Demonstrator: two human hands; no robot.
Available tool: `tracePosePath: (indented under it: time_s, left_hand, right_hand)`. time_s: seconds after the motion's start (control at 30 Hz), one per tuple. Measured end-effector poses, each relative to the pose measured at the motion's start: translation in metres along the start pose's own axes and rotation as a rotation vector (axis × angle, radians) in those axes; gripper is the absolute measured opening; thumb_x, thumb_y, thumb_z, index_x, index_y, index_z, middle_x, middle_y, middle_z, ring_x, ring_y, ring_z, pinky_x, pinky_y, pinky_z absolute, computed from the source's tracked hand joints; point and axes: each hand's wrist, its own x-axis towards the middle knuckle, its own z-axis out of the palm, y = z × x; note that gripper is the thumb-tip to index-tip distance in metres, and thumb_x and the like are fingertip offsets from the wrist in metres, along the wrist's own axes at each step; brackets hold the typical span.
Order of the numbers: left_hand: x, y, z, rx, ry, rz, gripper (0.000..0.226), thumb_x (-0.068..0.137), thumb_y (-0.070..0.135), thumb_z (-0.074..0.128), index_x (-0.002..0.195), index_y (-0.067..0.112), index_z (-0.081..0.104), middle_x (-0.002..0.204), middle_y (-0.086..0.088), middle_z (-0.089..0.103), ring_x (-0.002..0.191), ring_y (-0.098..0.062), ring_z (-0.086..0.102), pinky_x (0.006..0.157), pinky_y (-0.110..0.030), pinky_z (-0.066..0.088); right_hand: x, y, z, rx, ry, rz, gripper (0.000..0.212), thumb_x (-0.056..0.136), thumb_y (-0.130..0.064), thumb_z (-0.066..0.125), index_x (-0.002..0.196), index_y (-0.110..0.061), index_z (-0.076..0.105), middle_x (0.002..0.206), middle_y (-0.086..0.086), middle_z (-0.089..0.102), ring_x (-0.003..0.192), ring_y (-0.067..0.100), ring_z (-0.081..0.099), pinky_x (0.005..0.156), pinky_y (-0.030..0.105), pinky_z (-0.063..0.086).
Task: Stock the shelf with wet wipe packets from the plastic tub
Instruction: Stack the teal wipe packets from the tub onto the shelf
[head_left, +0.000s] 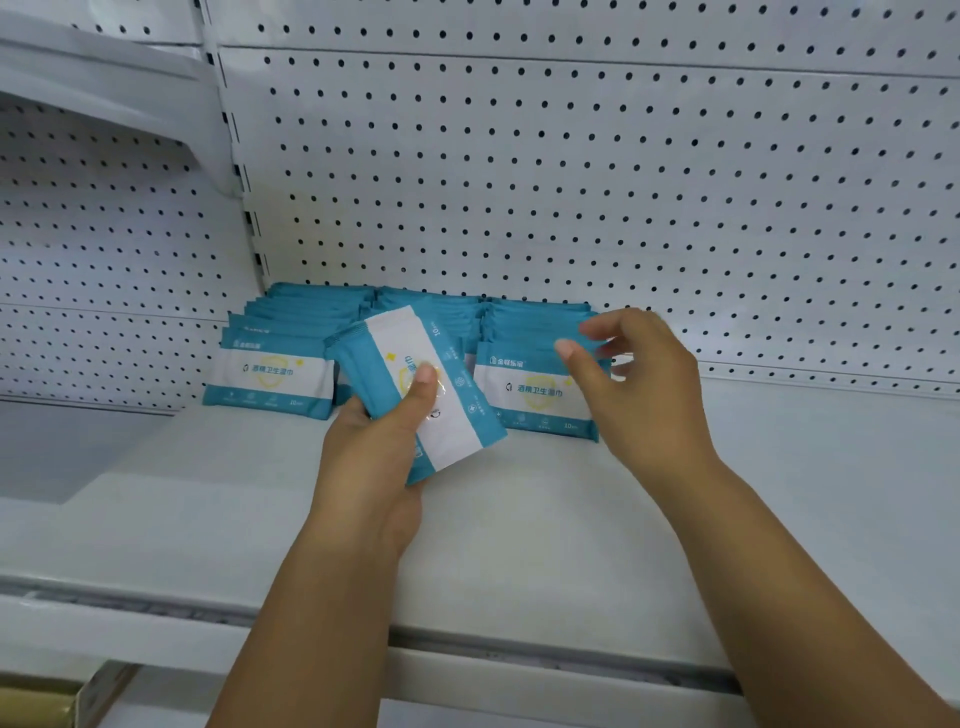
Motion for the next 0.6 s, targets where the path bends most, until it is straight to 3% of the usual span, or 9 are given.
tracePosePath:
  time_s: [0.1,0.23,0.33,0.43,0.6]
  left_hand:
    - [-0.005,0.001,0.004,-0.011,-0.073,0.021,0.035,0.089,0.022,0.073,0.123,0.020,0.067,0.112,0.000,0.076,0.103,-0.017,0.073,0.082,-0.034,0.062]
    - [-0.010,-0.001,0.005,0.008,-0.108,0.033,0.037,0.092,0.024,0.070,0.128,0.016,0.065,0.116,-0.005,0.075,0.106,-0.021,0.073,0.088,-0.037,0.061]
    - [-0.009,-0.002,0.007,0.045,-0.094,0.014,0.037,0.095,0.035,0.064,0.128,0.017,0.064,0.115,-0.006,0.075,0.104,-0.023,0.073,0.090,-0.041,0.059]
    - [-0.007,0.002,0.005,-0.021,-0.083,-0.070,0.037,0.100,0.045,0.053,0.124,0.020,0.065,0.112,-0.004,0.076,0.102,-0.022,0.074,0.092,-0.042,0.057]
    - [-0.006,0.006,-0.003,0.041,-0.059,0.003,0.027,0.098,0.028,0.064,0.124,0.023,0.066,0.112,0.000,0.077,0.102,-0.020,0.074,0.089,-0.042,0.058]
  right_hand:
    - [-0.010,-0.021,-0.004,0.234,-0.173,0.078,0.022,0.093,-0.044,0.066,0.089,-0.023,0.070,0.088,-0.012,0.071,0.084,-0.003,0.062,0.074,0.010,0.046]
    - [-0.021,-0.026,0.010,0.301,-0.468,0.167,0.030,0.081,-0.049,0.075,0.095,-0.022,0.072,0.093,-0.003,0.074,0.084,0.009,0.069,0.080,0.025,0.057]
    - [-0.025,-0.023,0.022,0.253,-0.474,0.166,0.024,0.080,-0.037,0.082,0.090,-0.017,0.072,0.079,0.001,0.069,0.063,0.005,0.059,0.066,0.019,0.051]
    - [-0.025,-0.024,0.025,0.284,-0.444,0.168,0.016,0.085,-0.028,0.079,0.087,-0.014,0.072,0.076,0.005,0.069,0.060,0.003,0.054,0.059,0.013,0.046]
    - [-0.024,-0.026,0.027,0.298,-0.417,0.188,0.016,0.086,-0.026,0.079,0.085,-0.013,0.070,0.075,0.000,0.068,0.058,0.001,0.054,0.056,0.010,0.044]
